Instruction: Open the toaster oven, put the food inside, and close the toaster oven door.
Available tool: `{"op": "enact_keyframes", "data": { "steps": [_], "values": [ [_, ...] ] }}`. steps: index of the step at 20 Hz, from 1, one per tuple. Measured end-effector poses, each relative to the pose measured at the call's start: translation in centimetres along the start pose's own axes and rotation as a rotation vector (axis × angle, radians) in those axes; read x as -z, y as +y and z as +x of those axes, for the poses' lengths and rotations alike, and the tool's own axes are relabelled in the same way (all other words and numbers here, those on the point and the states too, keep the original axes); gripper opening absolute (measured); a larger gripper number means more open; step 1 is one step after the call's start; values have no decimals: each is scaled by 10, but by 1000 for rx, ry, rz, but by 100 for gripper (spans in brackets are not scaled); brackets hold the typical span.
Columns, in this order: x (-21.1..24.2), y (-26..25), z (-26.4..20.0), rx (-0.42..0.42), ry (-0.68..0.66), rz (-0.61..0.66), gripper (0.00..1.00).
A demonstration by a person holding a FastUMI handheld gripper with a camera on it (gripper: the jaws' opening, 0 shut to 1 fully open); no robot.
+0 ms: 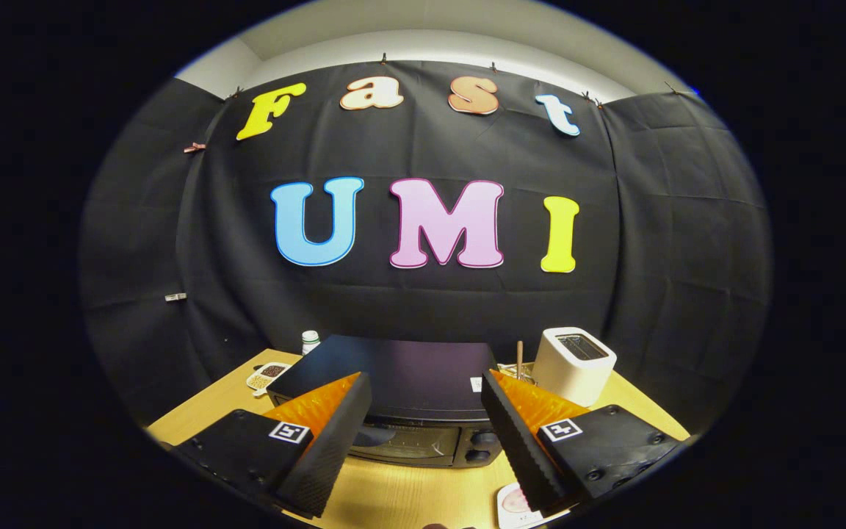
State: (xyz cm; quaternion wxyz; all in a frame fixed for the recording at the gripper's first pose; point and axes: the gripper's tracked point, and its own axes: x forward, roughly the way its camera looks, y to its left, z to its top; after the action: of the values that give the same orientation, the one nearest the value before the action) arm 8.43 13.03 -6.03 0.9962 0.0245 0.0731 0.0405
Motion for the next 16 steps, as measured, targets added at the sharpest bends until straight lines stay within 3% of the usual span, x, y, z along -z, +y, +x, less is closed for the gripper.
{"op": "enact_keyframes", "data": {
  "steps": [10,16],
  "values": [
    [65,50,47,28,166,68,98],
    [99,65,65,9,239,15,98]
  ]
}}
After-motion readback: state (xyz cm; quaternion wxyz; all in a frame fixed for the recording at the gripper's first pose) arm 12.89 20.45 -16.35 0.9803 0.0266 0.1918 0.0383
